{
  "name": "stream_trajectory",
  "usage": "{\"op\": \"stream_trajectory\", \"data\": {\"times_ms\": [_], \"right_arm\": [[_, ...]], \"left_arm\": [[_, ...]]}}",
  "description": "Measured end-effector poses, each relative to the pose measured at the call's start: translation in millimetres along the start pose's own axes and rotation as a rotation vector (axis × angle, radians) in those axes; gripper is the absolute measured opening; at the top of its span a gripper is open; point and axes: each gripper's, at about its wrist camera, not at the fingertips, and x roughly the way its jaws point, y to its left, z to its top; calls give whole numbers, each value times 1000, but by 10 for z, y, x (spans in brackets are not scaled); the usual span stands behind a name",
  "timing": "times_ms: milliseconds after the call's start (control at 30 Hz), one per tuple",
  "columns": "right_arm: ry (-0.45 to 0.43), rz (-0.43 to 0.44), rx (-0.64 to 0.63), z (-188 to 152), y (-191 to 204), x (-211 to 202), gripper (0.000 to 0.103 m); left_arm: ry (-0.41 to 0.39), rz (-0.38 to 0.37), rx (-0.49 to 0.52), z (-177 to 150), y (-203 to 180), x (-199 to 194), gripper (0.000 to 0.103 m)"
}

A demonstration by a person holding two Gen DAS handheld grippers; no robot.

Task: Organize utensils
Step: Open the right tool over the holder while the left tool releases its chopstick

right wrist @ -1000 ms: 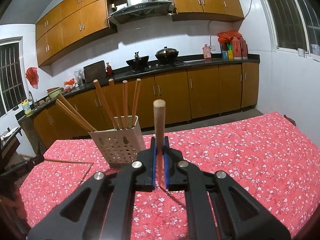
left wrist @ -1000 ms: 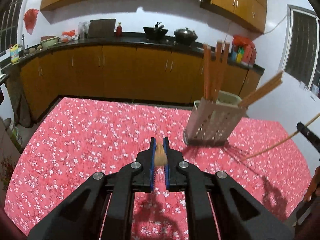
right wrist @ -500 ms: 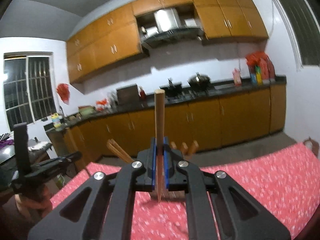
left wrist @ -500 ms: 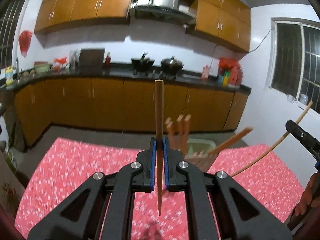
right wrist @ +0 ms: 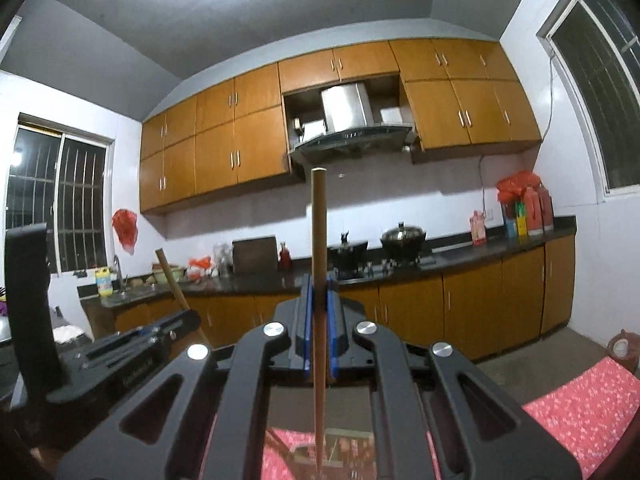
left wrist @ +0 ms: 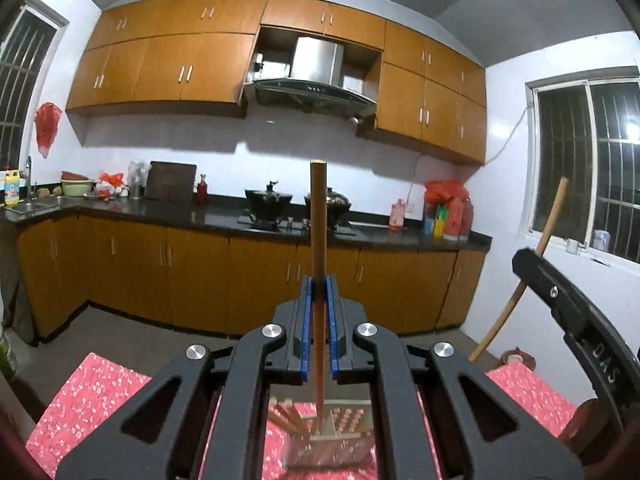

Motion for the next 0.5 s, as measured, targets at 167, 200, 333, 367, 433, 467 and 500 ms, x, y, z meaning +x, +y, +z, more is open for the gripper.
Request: {"op": "stream_trajectory", "data": {"times_ms": [167, 200, 333, 367, 433, 467, 500], "right_arm": [[-26, -47, 10, -79, -104, 327, 8], [-24, -57, 15, -118, -131, 388, 8], [13, -87, 32, -317, -240, 628, 8], [22, -94, 31, -378, -256, 669, 8], [36, -103, 23, -474, -272, 719, 8], [50, -104, 21, -535, -289, 750, 8], [60, -105, 21, -575, -304, 774, 8]], "left_arm": [[-14, 7, -6, -63, 10, 150, 7], [-15, 9, -3, -94, 8, 208, 7], [3, 6, -1, -212, -3, 337, 7], [9, 7, -5, -257, 4, 387, 7], [19, 7, -12, -318, 27, 429, 7], [33, 6, -22, -357, 42, 466, 7], [43, 4, -29, -379, 50, 492, 7]]}}
